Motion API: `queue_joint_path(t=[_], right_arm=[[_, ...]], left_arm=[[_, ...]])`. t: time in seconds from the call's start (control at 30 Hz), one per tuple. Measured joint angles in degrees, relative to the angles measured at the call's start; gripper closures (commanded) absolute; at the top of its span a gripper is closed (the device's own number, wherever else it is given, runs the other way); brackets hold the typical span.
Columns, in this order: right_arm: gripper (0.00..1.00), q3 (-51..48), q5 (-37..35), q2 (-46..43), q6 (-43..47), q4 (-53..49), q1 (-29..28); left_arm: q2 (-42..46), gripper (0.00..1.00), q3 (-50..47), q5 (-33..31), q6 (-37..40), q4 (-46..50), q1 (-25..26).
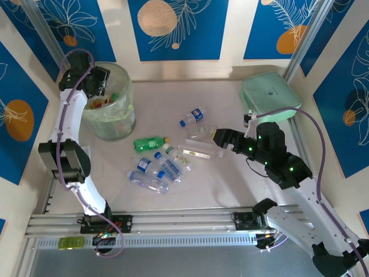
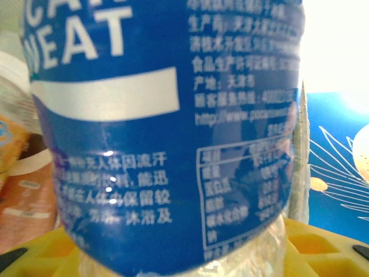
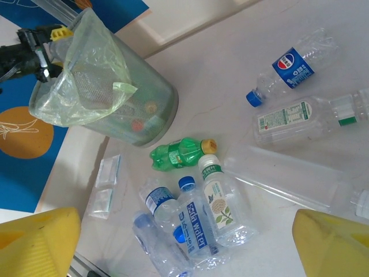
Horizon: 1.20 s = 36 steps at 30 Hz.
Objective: Put the plastic bottles in the bin
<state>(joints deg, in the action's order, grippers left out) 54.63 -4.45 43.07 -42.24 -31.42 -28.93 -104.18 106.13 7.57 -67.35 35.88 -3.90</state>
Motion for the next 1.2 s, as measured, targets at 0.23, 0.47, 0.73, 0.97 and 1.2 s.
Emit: queue_joint_path(t=[0.23, 0.47, 0.73, 0.97, 1.2], right_arm=[[0.06, 0.0, 0.39, 0.0, -0.68, 0.07, 0.46], [0.06, 0.0, 0.37, -1.4, -0.72, 0.04, 0.7], [0.06, 0.0, 0.42, -1.73, -0.81, 0.04, 0.9], [0.07, 0.24, 1.92, -0.31, 1.57, -1.44, 0.72], [0.07, 0.55, 4.94, 7.08, 5.35, -3.39, -0.63]], left_arm=[[-3.67, 0.24, 0.0, 3.17, -3.1, -1.57, 0.0], [-2.54, 0.16, 0.0, 3.98, -3.34, -1.81, -0.02], [4.57, 0.19, 0.0, 4.02, -2.86, -0.76, -0.11], [15.69, 0.23, -2.4, 2.8, 2.95, 0.55, 1.99], [34.34, 0.27, -17.9, 1.55, 12.44, -0.28, 16.98]])
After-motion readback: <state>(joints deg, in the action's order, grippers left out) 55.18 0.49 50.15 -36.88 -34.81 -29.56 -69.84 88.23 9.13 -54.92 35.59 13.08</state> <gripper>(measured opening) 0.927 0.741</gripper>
